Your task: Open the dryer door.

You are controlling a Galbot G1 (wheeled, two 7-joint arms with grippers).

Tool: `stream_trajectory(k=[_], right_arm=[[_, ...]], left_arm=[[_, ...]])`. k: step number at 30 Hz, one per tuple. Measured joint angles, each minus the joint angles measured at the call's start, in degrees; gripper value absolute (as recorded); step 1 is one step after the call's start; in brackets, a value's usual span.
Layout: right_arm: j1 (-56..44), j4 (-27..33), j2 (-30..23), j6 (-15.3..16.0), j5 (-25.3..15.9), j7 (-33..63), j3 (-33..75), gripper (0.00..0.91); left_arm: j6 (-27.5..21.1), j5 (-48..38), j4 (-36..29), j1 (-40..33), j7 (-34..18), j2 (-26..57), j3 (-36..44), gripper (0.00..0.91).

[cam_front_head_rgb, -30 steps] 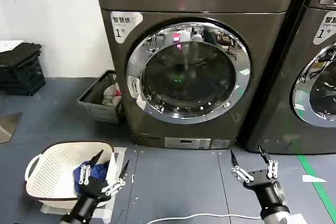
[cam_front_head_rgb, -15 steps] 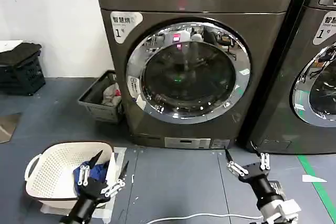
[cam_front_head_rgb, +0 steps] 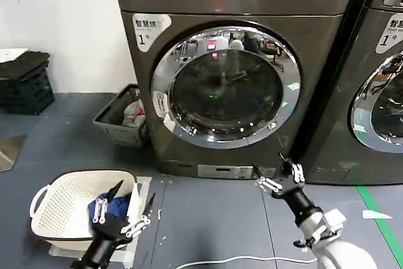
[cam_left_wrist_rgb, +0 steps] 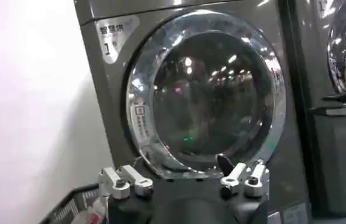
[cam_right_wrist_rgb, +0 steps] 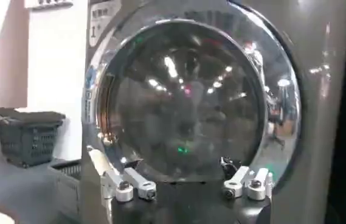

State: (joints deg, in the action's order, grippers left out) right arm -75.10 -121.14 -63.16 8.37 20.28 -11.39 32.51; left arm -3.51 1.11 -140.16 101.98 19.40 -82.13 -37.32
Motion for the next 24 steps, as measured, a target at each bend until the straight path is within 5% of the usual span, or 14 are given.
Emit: stream_trajectory(k=[24], right_arm=[[21.52,11.08,8.25,-1.44,10.82,-2.26,-16.1,0.907]], left_arm=[[-0.02,0.81,-1.27,0.42,0.02,-0.71,0.08,0.907]])
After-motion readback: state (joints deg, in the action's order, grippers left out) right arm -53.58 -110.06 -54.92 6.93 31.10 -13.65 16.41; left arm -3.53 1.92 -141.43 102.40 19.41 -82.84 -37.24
